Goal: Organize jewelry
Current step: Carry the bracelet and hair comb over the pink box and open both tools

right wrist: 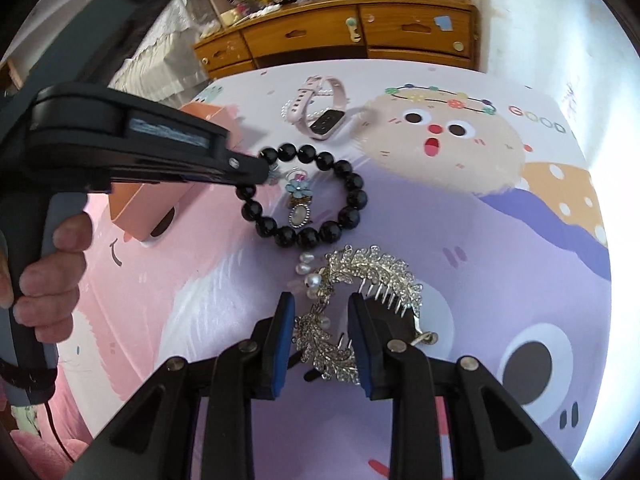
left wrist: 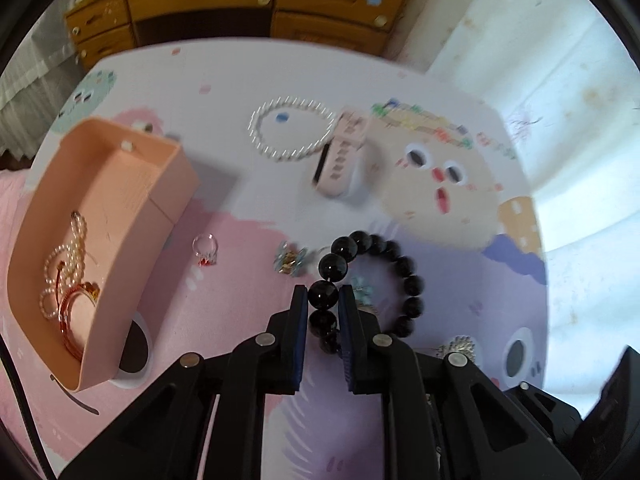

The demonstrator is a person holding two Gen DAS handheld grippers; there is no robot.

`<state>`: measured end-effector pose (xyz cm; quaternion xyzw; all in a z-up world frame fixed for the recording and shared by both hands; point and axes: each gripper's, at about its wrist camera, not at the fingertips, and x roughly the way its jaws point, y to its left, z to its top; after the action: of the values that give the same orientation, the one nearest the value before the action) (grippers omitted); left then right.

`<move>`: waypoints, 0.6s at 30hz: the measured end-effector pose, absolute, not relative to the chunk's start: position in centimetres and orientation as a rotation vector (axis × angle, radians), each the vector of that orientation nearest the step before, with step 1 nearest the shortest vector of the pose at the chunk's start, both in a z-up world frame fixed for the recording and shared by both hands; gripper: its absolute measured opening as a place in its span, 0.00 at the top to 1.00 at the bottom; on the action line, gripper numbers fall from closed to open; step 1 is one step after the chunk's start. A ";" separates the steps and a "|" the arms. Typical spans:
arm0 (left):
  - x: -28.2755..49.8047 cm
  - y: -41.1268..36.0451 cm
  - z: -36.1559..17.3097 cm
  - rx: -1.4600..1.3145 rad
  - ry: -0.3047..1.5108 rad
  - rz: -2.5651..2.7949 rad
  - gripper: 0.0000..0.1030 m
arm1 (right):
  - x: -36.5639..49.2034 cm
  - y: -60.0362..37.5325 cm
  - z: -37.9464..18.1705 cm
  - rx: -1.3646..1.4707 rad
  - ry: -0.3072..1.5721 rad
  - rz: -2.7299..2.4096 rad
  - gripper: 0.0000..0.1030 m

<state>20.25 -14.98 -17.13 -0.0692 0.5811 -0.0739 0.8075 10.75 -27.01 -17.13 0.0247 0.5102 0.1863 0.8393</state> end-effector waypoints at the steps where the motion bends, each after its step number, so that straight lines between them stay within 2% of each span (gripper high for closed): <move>1: 19.9 -14.9 -16.6 -0.155 1.224 -0.173 0.88 | 10.6 -27.2 -16.9 0.064 1.075 0.391 0.74; 7: 18.7 -14.1 -11.9 -0.177 1.079 -0.277 0.88 | 10.3 -28.1 -15.6 0.140 1.046 0.370 0.74; 18: 17.4 -11.6 -6.6 -0.209 0.962 -0.341 0.88 | 10.2 -26.9 -12.1 0.207 0.951 0.383 0.74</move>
<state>17.36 -11.59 -6.64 -0.0998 0.4597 -0.1630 0.8672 10.19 -26.93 -12.14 0.0989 0.4540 0.1829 0.8664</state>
